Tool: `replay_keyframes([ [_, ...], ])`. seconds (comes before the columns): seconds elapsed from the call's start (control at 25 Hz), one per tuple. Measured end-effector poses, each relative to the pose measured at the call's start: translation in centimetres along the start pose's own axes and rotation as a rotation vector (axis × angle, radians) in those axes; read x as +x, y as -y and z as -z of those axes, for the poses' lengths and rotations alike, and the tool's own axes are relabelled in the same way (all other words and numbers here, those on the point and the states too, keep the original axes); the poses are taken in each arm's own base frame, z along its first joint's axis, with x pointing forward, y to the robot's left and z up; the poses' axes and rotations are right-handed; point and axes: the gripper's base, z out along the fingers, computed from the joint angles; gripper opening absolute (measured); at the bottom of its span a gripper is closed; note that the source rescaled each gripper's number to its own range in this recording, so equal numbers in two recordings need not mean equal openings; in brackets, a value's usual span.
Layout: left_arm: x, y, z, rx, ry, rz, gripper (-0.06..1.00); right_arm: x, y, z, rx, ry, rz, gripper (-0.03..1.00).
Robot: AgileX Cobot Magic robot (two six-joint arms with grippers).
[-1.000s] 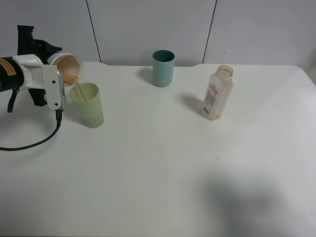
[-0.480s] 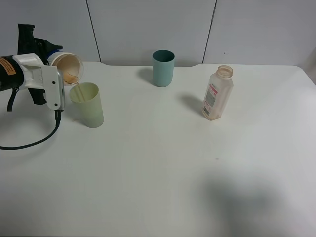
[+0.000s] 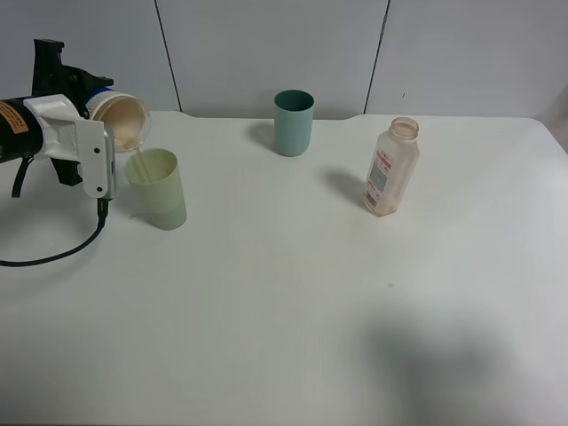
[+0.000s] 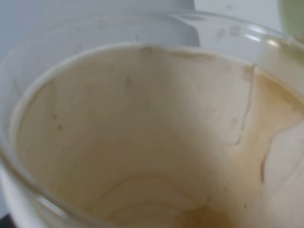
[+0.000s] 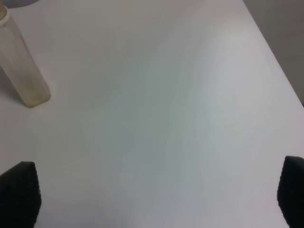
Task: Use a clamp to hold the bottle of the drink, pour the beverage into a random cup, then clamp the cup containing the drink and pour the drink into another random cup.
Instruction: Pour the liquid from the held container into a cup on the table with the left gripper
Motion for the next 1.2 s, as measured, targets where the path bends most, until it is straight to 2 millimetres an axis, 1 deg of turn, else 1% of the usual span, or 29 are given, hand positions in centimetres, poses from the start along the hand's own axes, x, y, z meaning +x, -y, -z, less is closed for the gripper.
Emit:
replay_keyframes([
  [1.2,-0.1,-0.33,0.0,-0.035,0.009,0.018,0.03,0.0,0.0,0.0,0.0,0.0,0.0,1.0],
])
